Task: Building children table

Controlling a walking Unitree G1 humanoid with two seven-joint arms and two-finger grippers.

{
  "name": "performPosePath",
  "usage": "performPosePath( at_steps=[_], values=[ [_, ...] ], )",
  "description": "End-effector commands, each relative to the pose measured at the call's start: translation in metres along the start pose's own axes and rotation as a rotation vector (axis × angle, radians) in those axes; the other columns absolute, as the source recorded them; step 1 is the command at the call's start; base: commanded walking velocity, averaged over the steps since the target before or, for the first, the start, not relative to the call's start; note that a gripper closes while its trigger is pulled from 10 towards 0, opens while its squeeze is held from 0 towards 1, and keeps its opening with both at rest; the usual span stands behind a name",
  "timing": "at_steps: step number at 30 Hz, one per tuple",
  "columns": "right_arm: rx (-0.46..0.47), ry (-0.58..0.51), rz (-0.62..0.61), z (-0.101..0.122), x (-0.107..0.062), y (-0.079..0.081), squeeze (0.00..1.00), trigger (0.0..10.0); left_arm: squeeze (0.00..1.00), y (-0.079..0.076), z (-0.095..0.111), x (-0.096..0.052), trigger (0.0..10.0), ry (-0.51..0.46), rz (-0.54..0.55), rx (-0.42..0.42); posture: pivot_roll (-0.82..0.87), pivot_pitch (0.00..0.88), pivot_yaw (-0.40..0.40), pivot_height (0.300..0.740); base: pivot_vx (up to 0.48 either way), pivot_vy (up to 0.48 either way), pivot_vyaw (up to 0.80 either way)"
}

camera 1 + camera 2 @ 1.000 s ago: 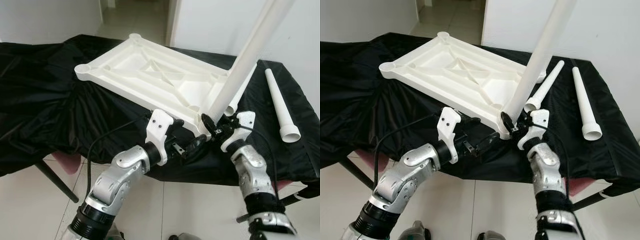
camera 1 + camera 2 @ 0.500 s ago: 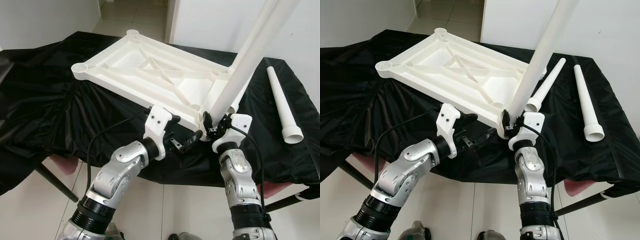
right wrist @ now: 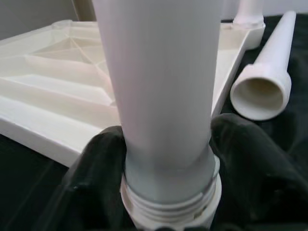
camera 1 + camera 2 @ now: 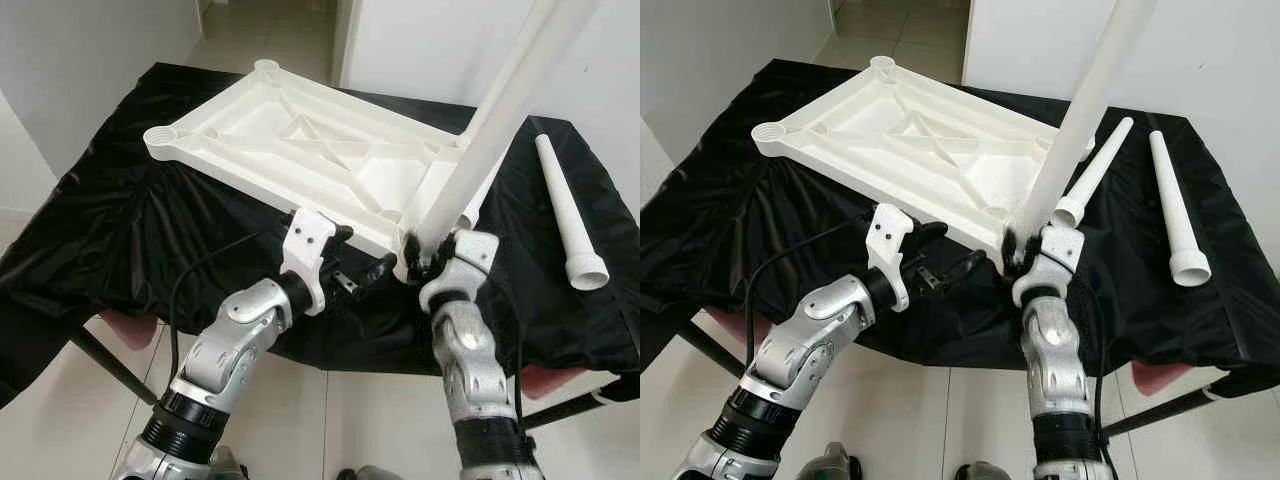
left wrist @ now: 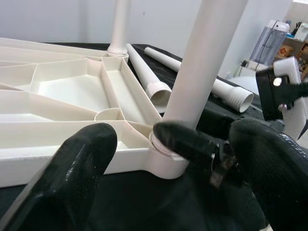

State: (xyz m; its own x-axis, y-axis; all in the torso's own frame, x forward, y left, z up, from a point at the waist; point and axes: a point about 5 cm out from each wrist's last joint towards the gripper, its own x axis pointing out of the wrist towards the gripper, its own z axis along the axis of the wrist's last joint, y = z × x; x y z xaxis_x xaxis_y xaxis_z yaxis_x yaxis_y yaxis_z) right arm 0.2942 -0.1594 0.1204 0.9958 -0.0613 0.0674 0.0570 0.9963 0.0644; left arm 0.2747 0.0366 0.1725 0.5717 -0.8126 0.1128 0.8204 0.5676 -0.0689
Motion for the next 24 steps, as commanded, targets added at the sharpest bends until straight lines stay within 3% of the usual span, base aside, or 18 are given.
performPosePath(
  at_steps=[1, 9, 10, 18, 24],
  values=[
    [0.005, 0.036, -0.029, -0.007, -0.003, -0.006, 1.0, 10.0, 0.0, 0.001, 0.0, 0.002, 10.0, 0.005, 0.005, 0.017, 0.06, 0.03, -0.046, 0.74, 0.0, 0.0, 0.0],
    [-0.097, 0.034, -0.036, -0.01, -0.007, -0.011, 1.0, 10.0, 0.0, 0.01, -0.001, 0.006, 10.0, -0.004, 0.052, 0.056, 0.06, 0.021, -0.047, 0.74, 0.0, 0.0, 0.0],
    [-0.1, 0.03, -0.03, -0.011, -0.009, -0.011, 0.0, 10.0, 0.0, 0.011, 0.0, 0.007, 10.0, -0.007, 0.058, 0.058, 0.06, 0.018, -0.047, 0.74, 0.0, 0.0, 0.0],
    [-0.077, 0.0, -0.012, -0.007, -0.012, -0.01, 0.0, 10.0, 0.0, 0.013, 0.001, 0.01, 10.0, -0.01, 0.054, 0.068, 0.05, 0.012, -0.046, 0.74, 0.0, 0.0, 0.0],
    [-0.011, -0.053, 0.061, 0.006, -0.003, -0.008, 0.0, 10.0, 0.0, -0.003, -0.003, 0.007, 10.0, 0.024, -0.058, 0.094, 0.05, 0.004, -0.044, 0.74, 0.0, 0.0, 0.0]
  ],
)
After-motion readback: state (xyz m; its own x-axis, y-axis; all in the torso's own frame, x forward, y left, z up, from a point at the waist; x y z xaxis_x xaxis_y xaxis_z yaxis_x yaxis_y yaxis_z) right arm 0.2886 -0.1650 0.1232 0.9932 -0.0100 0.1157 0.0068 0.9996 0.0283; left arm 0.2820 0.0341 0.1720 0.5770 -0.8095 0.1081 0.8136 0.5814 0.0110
